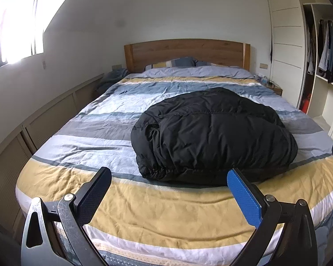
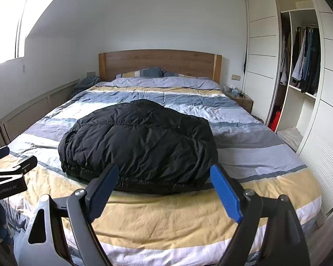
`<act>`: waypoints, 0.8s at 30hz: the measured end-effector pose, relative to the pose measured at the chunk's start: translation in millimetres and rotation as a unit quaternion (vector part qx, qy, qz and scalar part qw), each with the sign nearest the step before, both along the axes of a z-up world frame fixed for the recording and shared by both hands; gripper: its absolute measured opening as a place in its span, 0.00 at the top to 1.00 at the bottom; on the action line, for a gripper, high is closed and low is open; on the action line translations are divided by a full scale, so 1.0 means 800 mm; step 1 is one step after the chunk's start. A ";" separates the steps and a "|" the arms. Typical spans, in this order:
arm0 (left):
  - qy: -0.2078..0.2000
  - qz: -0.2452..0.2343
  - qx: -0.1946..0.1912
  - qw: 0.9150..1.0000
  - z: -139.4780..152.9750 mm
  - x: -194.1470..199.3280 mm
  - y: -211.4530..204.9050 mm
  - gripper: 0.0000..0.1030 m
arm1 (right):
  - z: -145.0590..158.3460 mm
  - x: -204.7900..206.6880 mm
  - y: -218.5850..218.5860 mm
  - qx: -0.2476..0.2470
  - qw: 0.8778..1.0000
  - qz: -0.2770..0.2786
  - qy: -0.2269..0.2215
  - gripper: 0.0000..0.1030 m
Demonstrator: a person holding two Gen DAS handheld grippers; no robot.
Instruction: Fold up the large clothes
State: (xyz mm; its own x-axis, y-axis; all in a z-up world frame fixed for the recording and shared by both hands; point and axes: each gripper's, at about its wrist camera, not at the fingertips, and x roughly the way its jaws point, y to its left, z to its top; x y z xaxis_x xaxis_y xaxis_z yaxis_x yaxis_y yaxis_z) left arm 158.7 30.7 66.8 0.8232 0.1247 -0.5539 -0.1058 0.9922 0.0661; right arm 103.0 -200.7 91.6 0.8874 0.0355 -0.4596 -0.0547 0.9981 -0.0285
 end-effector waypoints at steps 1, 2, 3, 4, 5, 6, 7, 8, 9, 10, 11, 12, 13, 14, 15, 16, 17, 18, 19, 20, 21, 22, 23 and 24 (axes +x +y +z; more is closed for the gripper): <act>-0.003 -0.002 -0.001 1.000 0.002 -0.003 -0.001 0.01 | 0.000 -0.003 0.001 -0.001 1.000 0.000 -0.001 0.18; -0.005 -0.002 -0.002 1.000 0.003 -0.004 -0.002 0.01 | 0.000 -0.005 0.001 -0.002 1.000 0.001 -0.002 0.18; -0.009 -0.002 -0.004 1.000 0.004 -0.004 -0.001 0.01 | 0.000 -0.006 0.001 -0.002 1.000 0.001 -0.002 0.18; -0.011 -0.003 -0.006 1.000 0.006 -0.006 -0.001 0.01 | 0.000 -0.007 0.002 -0.001 1.000 0.002 -0.003 0.18; -0.013 -0.003 -0.007 1.000 0.007 -0.007 -0.001 0.01 | 0.000 -0.008 0.002 -0.001 1.000 0.002 -0.003 0.18; -0.015 -0.003 -0.008 1.000 0.008 -0.008 -0.001 0.01 | 0.000 -0.008 0.002 0.000 1.000 0.002 -0.003 0.18; -0.017 -0.002 -0.008 1.000 0.010 -0.010 -0.001 0.01 | -0.001 -0.009 0.001 0.001 1.000 0.002 -0.002 0.18; -0.019 -0.001 -0.010 1.000 0.010 -0.011 0.000 0.01 | -0.001 -0.008 0.001 0.003 1.000 0.002 -0.001 0.18; -0.020 -0.001 -0.011 1.000 0.011 -0.012 0.000 0.01 | -0.002 -0.007 0.001 0.005 1.000 0.003 0.000 0.18; -0.021 0.000 -0.012 1.000 0.012 -0.013 0.000 0.01 | -0.003 -0.007 0.001 0.007 1.000 0.002 0.001 0.18; -0.022 0.002 -0.012 1.000 0.012 -0.013 0.001 0.01 | -0.004 -0.007 0.000 0.008 1.000 0.002 0.002 0.18; -0.024 0.003 -0.012 1.000 0.012 -0.014 0.001 0.01 | -0.005 -0.007 0.000 0.010 1.000 0.003 0.003 0.18; -0.024 0.003 -0.012 1.000 0.012 -0.014 0.002 0.01 | -0.006 -0.006 -0.001 0.010 1.000 0.003 0.005 0.18; -0.024 0.004 -0.011 1.000 0.011 -0.014 0.002 0.01 | -0.008 -0.004 -0.001 0.010 1.000 0.002 0.007 0.18; -0.023 0.004 -0.012 1.000 0.010 -0.014 0.003 0.01 | -0.010 -0.003 -0.001 0.009 1.000 0.002 0.010 0.18; -0.022 0.004 -0.013 1.000 0.009 -0.014 0.003 0.01 | -0.012 -0.001 -0.002 0.010 1.000 0.002 0.012 0.18; -0.021 0.004 -0.013 1.000 0.008 -0.014 0.004 0.01 | -0.014 0.001 -0.003 0.011 1.000 0.002 0.015 0.18; -0.020 0.004 -0.014 1.000 0.007 -0.013 0.004 0.01 | -0.018 0.003 -0.003 0.012 1.000 0.001 0.019 0.18; -0.020 0.004 -0.014 1.000 0.006 -0.012 0.005 0.01 | -0.021 0.005 -0.004 0.012 1.000 -0.001 0.022 0.18; -0.019 0.004 -0.015 1.000 0.004 -0.012 0.006 0.01 | -0.023 0.008 -0.005 0.012 1.000 -0.002 0.024 0.18; -0.019 0.003 -0.016 1.000 0.003 -0.011 0.007 0.01 | -0.026 0.009 -0.006 0.012 1.000 -0.002 0.027 0.18; -0.018 0.002 -0.017 1.000 0.002 -0.010 0.008 0.01 | -0.028 0.011 -0.006 0.012 0.999 -0.003 0.030 0.18; -0.016 0.001 -0.019 1.000 0.000 -0.009 0.009 0.01 | -0.031 0.014 -0.007 0.012 0.999 -0.004 0.033 0.18; -0.015 0.001 -0.021 1.000 -0.002 -0.007 0.010 0.01 | -0.035 0.017 -0.007 0.011 0.999 -0.006 0.037 0.18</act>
State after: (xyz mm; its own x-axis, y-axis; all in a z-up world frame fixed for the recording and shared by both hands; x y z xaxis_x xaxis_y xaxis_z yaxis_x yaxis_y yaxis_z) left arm 152.8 38.5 65.4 0.8390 0.1029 -0.5343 -0.1082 0.9939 0.0215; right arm 116.4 -206.2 63.7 0.8511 0.0367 -0.5236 -0.0443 0.9990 -0.0019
